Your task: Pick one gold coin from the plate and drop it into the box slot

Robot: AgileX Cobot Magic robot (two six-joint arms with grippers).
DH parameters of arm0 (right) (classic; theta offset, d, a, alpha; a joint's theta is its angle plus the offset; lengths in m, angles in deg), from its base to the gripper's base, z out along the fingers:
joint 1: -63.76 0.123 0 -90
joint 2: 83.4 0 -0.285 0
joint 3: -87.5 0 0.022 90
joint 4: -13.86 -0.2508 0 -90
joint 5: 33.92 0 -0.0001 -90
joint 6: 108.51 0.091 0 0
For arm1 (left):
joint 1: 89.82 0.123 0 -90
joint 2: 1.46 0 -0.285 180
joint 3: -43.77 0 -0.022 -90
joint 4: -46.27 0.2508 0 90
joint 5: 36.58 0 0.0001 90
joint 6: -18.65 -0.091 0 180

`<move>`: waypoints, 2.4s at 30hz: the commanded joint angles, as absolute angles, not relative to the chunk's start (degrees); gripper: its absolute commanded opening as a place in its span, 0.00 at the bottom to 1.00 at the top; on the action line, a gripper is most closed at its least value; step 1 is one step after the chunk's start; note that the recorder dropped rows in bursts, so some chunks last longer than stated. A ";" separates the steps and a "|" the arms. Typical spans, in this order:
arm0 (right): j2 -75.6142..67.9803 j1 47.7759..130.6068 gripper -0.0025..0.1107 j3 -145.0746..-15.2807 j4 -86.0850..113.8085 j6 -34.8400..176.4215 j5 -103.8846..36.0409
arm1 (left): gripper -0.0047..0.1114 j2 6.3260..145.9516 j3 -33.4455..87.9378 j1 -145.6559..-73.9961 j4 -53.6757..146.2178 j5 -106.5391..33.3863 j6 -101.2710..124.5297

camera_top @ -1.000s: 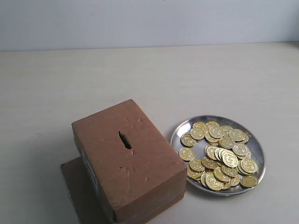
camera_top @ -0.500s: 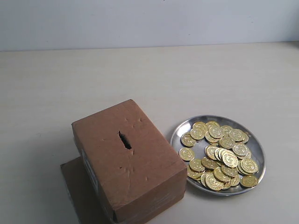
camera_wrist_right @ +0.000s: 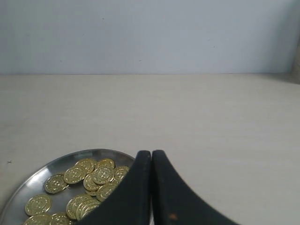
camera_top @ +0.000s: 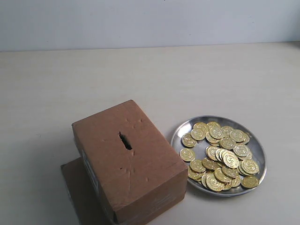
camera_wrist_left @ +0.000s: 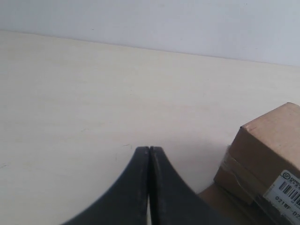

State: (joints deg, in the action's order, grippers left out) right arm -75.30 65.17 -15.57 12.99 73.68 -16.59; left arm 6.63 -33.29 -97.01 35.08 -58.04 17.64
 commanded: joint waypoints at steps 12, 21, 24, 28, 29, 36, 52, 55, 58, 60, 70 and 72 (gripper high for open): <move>-75.61 65.13 0.02 -15.28 12.65 73.60 -16.44 | 0.04 6.33 -33.45 -97.42 35.46 -57.41 16.99; -75.61 65.13 0.02 -15.28 12.65 73.60 -16.44 | 0.04 6.33 -33.45 -97.42 35.46 -57.26 16.99; -75.61 65.13 0.02 -15.28 12.65 73.60 -16.44 | 0.04 6.33 -33.45 -97.42 35.46 -57.26 16.99; -75.61 65.13 0.02 -15.28 12.65 73.60 -16.44 | 0.04 6.33 -33.45 -97.42 35.46 -57.26 16.99; -75.61 65.13 0.02 -15.28 12.65 73.60 -16.44 | 0.04 6.33 -33.45 -97.42 35.46 -57.26 16.99; -75.61 65.13 0.02 -15.28 12.65 73.60 -16.44 | 0.04 6.33 -33.45 -97.42 35.46 -57.27 16.99; -75.61 65.13 0.02 -15.28 12.65 73.60 -16.44 | 0.04 6.33 -33.45 -99.65 35.46 -57.23 15.43; -75.61 65.13 0.02 -15.28 12.65 73.60 -16.44 | 0.04 6.33 -33.45 -99.65 35.46 -57.23 15.43; -75.61 65.13 0.02 -15.28 12.65 73.60 -16.44 | 0.04 6.33 -33.45 -99.65 35.46 -57.23 15.43; -75.61 65.13 0.02 -15.28 12.65 73.60 -16.44 | 0.04 6.33 -33.45 -99.65 35.46 -57.23 15.43; -75.61 65.13 0.02 -15.28 12.65 73.60 -16.44 | 0.04 6.33 -33.45 -99.65 35.46 -57.23 15.43; -75.61 65.13 0.02 -15.28 12.65 73.60 -16.44 | 0.04 6.33 -33.45 -99.65 35.46 -57.23 15.43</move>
State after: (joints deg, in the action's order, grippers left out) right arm -75.30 65.17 -15.57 12.88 73.68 -16.50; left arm 6.63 -33.29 -99.45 35.22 -57.94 15.69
